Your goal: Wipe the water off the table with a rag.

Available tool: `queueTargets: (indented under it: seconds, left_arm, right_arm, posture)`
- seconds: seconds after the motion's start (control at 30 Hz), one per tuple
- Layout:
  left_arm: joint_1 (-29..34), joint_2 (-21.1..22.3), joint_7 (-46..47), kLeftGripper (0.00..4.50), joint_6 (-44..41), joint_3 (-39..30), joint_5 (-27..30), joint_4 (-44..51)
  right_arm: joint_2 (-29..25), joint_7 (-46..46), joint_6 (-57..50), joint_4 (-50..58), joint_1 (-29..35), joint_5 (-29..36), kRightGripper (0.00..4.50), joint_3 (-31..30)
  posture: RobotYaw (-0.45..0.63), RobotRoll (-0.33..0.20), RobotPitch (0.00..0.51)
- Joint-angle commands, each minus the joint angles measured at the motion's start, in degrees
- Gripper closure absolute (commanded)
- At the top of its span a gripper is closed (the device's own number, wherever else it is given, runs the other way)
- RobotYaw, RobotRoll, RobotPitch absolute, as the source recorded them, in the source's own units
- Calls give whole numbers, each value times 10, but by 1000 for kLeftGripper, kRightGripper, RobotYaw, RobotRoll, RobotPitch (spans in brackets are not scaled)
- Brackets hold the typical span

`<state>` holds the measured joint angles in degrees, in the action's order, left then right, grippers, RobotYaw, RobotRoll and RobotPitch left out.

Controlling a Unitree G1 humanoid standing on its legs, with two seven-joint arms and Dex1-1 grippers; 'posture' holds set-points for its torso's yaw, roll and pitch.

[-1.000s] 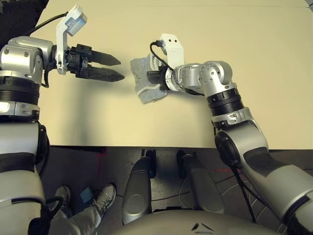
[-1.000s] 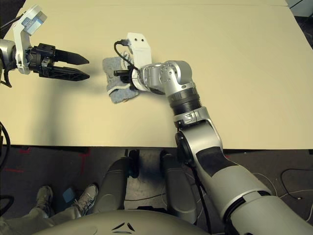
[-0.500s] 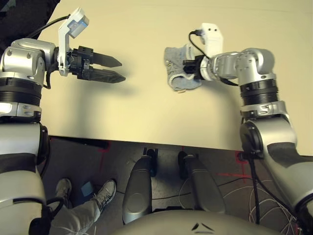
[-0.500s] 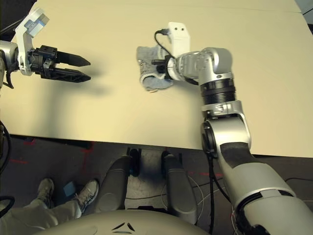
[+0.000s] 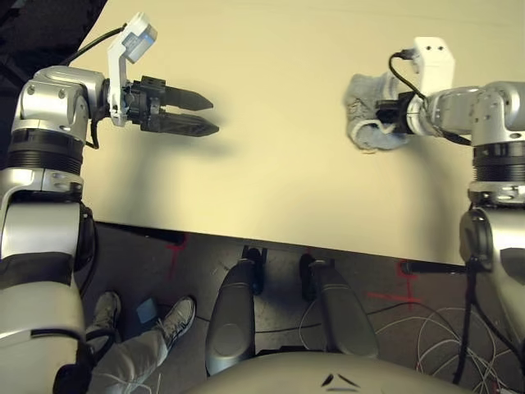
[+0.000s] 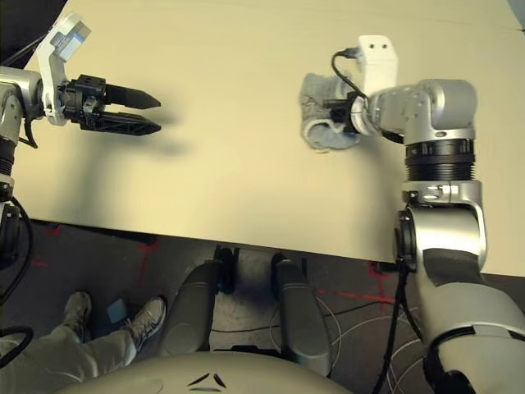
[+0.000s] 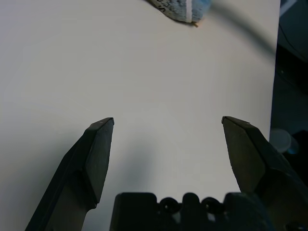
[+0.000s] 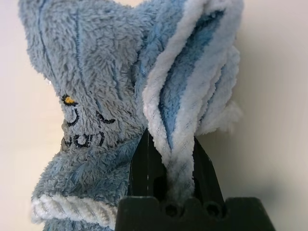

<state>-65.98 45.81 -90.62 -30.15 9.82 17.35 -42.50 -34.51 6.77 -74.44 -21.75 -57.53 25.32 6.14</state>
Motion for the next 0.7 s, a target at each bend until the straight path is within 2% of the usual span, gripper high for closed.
queueTargets:
  seconds: [0.03,0.17,0.3,0.5,0.6,0.7]
  left_arm:
    - [-11,-7,10,0,19,-15,-17,-25]
    - [-34,-32,60,0,62,-44,-24,-75]
    - [-63,-64,174,0,137,-91,-33,-139]
    - [-75,-101,339,0,253,-137,-55,-218]
    - [-65,-117,377,0,276,-150,-56,-228]
    - [-59,-130,424,0,298,-158,-63,-238]
  right_arm:
    - [-44,4,-14,-29,31,-41,4495,3]
    - [-75,22,-2,-43,40,-57,4495,3]
    - [-111,57,12,-66,49,-70,4495,-10]
    - [-129,106,105,-132,38,-108,4495,-42]
    - [-129,121,130,-162,28,-121,4495,-44]
    - [-128,132,150,-185,24,-135,3556,-44]
  posture:
    - [-115,0,369]
    - [-116,0,370]
    - [-125,0,369]
    - [-130,0,367]
    - [-131,0,365]
    - [-126,0,359]
